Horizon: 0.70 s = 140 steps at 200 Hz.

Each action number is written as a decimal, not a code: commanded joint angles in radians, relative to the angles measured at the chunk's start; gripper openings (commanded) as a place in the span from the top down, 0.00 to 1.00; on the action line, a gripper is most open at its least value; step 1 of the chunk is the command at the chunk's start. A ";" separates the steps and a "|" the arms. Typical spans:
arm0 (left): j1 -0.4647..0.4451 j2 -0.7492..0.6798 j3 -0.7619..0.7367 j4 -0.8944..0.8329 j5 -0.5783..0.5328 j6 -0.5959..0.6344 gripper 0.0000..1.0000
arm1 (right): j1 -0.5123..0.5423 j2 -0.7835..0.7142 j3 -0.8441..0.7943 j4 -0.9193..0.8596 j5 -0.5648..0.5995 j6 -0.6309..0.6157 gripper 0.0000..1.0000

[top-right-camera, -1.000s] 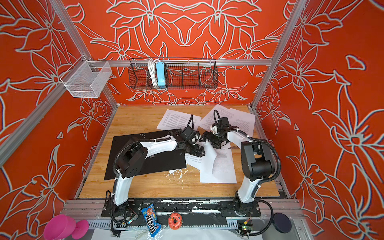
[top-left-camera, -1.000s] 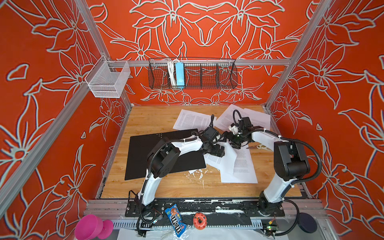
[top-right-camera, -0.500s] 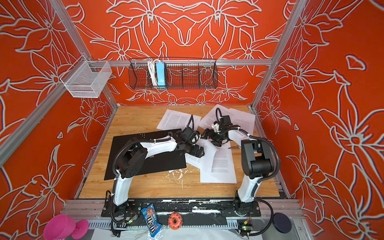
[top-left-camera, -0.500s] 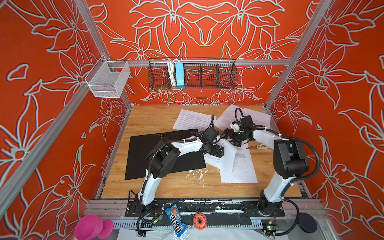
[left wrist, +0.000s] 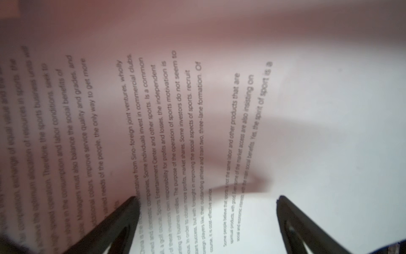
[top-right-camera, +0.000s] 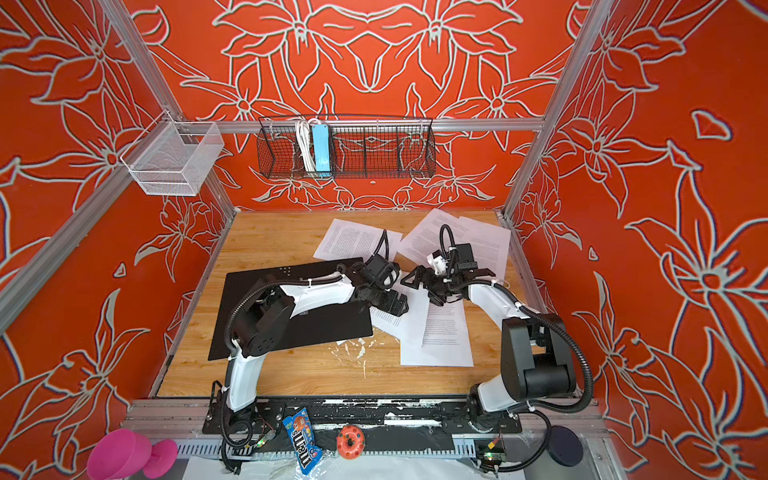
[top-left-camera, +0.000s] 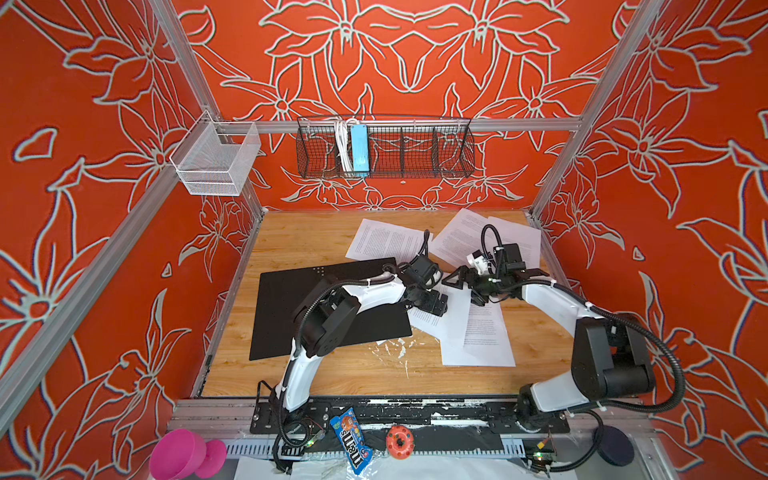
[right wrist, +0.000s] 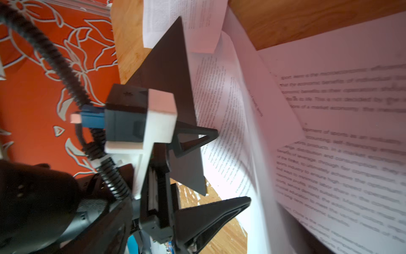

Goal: Put the files into the folder

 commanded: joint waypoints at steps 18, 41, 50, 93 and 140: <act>0.002 0.059 -0.061 -0.176 0.032 -0.012 0.02 | -0.005 -0.028 -0.020 -0.052 0.164 -0.062 0.31; 0.008 0.044 -0.050 -0.173 0.075 -0.018 0.02 | -0.003 -0.051 -0.043 -0.031 0.203 -0.061 0.57; 0.011 0.035 -0.044 -0.169 0.108 -0.022 0.02 | -0.003 -0.061 -0.052 -0.028 0.217 -0.058 0.69; 0.013 -0.054 0.088 -0.218 0.236 -0.035 0.02 | -0.003 -0.150 -0.065 -0.042 0.294 -0.032 1.00; 0.036 -0.351 0.115 -0.305 -0.028 -0.064 0.02 | 0.002 -0.350 0.015 -0.113 0.426 0.037 1.00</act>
